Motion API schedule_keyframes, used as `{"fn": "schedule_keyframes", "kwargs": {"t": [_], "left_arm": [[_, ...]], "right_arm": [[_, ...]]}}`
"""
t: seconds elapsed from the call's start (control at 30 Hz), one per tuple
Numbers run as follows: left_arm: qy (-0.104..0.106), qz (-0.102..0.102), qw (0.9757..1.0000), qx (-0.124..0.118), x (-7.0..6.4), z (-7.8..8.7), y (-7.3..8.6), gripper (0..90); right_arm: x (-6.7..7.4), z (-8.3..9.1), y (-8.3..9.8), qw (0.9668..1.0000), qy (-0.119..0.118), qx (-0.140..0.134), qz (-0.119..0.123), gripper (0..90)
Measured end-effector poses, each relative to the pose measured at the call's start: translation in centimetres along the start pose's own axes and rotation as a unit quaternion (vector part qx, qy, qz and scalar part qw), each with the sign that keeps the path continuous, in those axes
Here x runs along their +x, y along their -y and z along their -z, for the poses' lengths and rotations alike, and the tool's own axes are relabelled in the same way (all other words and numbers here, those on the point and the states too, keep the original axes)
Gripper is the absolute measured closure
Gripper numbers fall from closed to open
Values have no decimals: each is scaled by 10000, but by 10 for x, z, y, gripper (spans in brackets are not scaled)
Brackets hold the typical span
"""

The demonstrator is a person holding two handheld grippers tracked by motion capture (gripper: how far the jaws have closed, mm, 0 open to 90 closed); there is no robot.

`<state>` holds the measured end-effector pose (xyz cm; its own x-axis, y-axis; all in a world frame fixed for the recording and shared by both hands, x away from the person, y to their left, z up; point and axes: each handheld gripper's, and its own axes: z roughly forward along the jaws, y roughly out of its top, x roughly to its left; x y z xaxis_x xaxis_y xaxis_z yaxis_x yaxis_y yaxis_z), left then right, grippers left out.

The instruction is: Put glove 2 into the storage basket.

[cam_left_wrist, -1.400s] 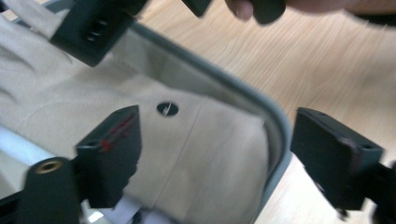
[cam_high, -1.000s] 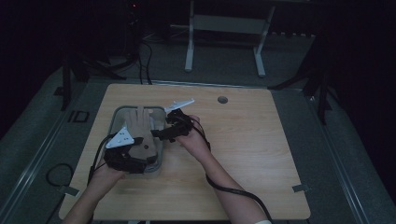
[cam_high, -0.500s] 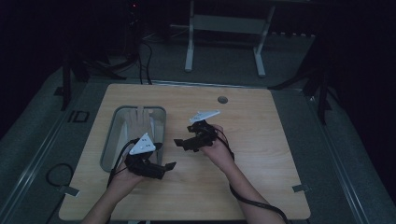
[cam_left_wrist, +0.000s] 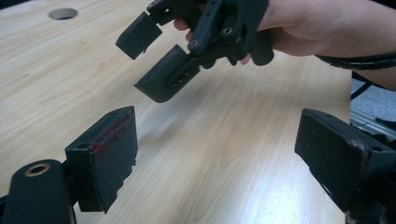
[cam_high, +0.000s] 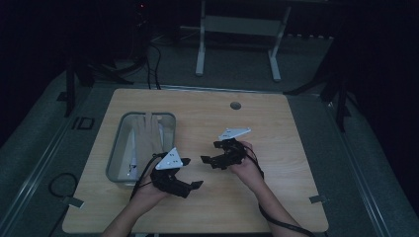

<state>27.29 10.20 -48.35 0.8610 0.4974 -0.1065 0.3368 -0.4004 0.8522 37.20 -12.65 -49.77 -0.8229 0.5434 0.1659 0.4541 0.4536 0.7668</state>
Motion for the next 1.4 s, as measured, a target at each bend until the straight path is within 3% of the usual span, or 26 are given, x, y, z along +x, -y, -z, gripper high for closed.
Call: {"fn": "schedule_keyframes", "kwargs": {"t": [0.1,0.33,0.37,0.57,0.87,1.03,1.2,1.4], "left_arm": [[86,-145,9998,116,-7,-9,0,133],[295,-199,9991,234,-14,-27,5,133],[376,-228,9986,292,-16,-36,8,133],[583,-270,9972,394,-18,-54,15,133],[614,-343,9964,464,-17,-68,25,133],[652,-288,9965,448,-14,-74,32,133],[637,-373,9962,472,-14,-79,37,133],[646,-153,9975,228,-11,-77,40,133]], "right_arm": [[-4,3,7,10000,31,2,-48,176],[-12,12,18,9999,68,-32,-151,177],[-13,13,20,9998,80,-24,-162,177],[-18,18,35,9999,126,-32,-43,165],[-22,22,54,9996,209,-34,183,142],[-24,23,64,9996,200,69,168,141],[-26,23,75,9997,186,48,120,142],[-28,23,85,9995,216,36,236,136]]}}
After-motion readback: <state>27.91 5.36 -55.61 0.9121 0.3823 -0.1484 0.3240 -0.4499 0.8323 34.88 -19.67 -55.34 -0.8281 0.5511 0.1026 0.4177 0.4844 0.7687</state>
